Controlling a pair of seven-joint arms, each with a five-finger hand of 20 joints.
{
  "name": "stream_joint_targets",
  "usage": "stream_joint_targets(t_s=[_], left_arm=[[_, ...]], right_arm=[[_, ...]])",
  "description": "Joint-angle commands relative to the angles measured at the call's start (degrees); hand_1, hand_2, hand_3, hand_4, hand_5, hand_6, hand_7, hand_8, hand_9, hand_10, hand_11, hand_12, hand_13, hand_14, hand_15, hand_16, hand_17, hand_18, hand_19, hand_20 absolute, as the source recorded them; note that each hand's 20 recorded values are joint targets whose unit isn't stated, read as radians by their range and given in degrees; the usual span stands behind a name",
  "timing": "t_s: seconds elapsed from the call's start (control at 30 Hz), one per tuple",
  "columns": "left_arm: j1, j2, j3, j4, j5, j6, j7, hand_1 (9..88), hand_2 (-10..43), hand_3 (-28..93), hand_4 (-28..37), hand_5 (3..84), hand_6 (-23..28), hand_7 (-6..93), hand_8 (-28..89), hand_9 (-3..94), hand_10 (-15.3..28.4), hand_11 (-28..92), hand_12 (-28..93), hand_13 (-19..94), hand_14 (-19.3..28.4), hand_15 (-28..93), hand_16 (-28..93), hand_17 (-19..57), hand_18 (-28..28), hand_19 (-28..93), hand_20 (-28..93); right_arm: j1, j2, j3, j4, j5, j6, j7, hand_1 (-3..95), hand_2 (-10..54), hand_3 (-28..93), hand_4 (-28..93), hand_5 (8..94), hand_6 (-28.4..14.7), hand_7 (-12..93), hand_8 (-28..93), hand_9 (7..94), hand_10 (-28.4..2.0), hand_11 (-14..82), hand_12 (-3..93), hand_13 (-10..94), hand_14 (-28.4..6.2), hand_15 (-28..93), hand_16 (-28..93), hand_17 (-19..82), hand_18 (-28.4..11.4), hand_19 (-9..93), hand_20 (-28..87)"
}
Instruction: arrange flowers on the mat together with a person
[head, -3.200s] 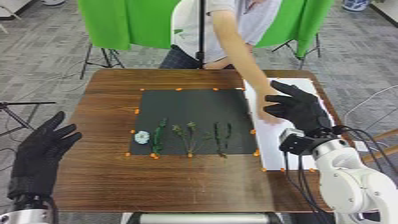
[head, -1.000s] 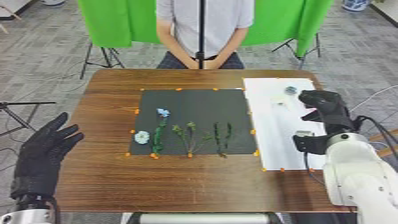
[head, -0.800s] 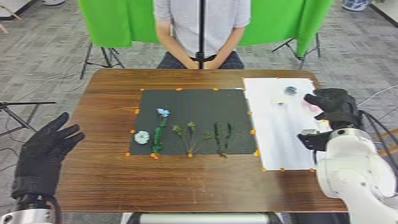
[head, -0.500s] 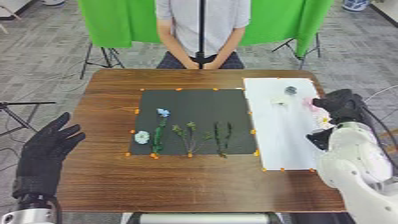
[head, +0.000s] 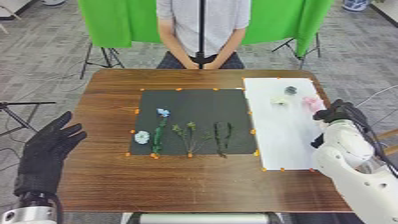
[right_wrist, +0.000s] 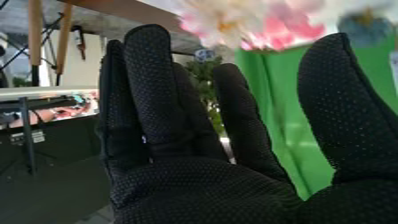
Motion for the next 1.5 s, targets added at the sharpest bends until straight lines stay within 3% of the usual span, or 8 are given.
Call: stream_joint_targets(t_s=[0.03,0.17,0.3,0.37,0.47,0.6,1.17,1.5], left_arm=[[0.41,-0.06,0.38,0.22,-0.11,-0.07,0.21,21.9,6.0,80,-28.3,37.7,8.5,14.7,-10,35.1,20.0,29,9,24,26.5,58,-12,-9.5,21.3,51,10],[0.42,-0.38,0.39,0.32,-0.09,-0.25,0.07,21.9,5.9,80,-28.3,37.7,8.5,14.5,-10,35.1,20.0,29,9,24,26.6,58,-12,-9.5,21.3,51,10],[-0.17,-0.33,0.59,0.41,0.06,-0.52,-0.37,21.8,5.9,80,-28.3,37.8,8.6,14.5,-10,35.1,20.0,29,9,24,26.6,58,-12,-9.5,21.3,51,10],[-0.39,-0.23,0.69,0.50,0.31,-0.68,-0.41,21.9,5.9,80,-28.3,37.7,8.6,14.4,-10,35.0,20.0,29,9,24,26.6,58,-12,-9.5,21.3,51,10],[-0.50,-0.30,0.73,0.48,0.21,-0.85,-0.49,21.8,6.0,80,-28.3,37.8,8.6,14.4,-10,35.0,20.0,29,9,24,26.5,58,-12,-9.5,21.3,51,10],[-0.07,-0.58,0.45,0.39,0.15,-0.71,-0.56,21.9,6.0,80,-28.3,37.9,8.7,14.5,-10,35.1,20.0,29,9,24,26.5,58,-12,-9.6,21.3,51,10],[0.64,-0.74,-0.21,-0.06,0.26,-0.42,-0.45,21.9,5.9,80,-28.3,38.3,9.0,14.6,-10,35.1,20.1,29,9,23,26.5,58,-12,-9.5,21.3,52,10],[1.06,-0.37,-0.52,-0.41,0.08,-0.05,0.04,21.8,5.9,80,-28.3,38.4,9.0,14.6,-10,35.1,19.9,29,9,24,26.5,58,-12,-9.5,21.3,52,10]], right_arm=[[1.58,0.69,-2.69,3.05,-1.00,-4.50,0.83,36.8,-6.4,69,-22,48.7,-4.1,11,-10,50.3,-23.9,15.2,13.9,58,-18.6,66,6,27,-27.7,87,-15],[3.84,1.82,-7.50,6.33,-2.88,-2.59,-1.25,41.7,-9.0,70,-24,55.6,-2.5,14,-11,60.1,-20.1,18.2,13.9,63,-15.0,62,7,30,-25.3,88,-16],[6.19,3.56,-14.01,9.47,-7.57,5.20,-1.94,45.6,-9.5,70,-26,63.3,0.0,17,-12,67.9,-15.9,21.0,14.6,69,-10.9,59,10,33,-22.2,88,-16],[7.01,3.82,-16.37,10.91,-10.85,8.37,-1.74,49.4,-9.5,66,-28,68.4,0.5,17,-5,72.2,-13.8,22.1,15.1,72,-9.1,57,12,35,-21.1,88,-15],[6.83,3.59,-17.14,11.36,-12.44,10.03,-1.28,56.4,-9.5,60,-28,79.6,2.2,18,0,83.8,-9.1,14.4,25.9,78,-6.2,54,15,37,-19.4,89,-15],[5.13,3.62,-16.49,11.66,-14.85,12.34,-0.87,60.4,-9.5,59,-28,84.3,2.9,17,2,91.3,-6.6,14.3,33.8,82,-4.4,54,18,38,-18.4,90,-15],[1.38,4.32,-10.54,-1.20,-18.71,24.03,-1.96,62.2,-9.5,62,-28,86.7,1.2,17,3,93.4,-5.4,18.7,37.8,84,-3.9,57,19,42,-16.0,92,-15],[19.36,0.07,-26.26,-8.96,-13.68,22.43,-11.71,61.5,-9.5,63,-28,86.4,1.2,17,4,93.3,-5.5,18.7,38.3,84,-3.8,57,20,40,-16.2,92,-14]])
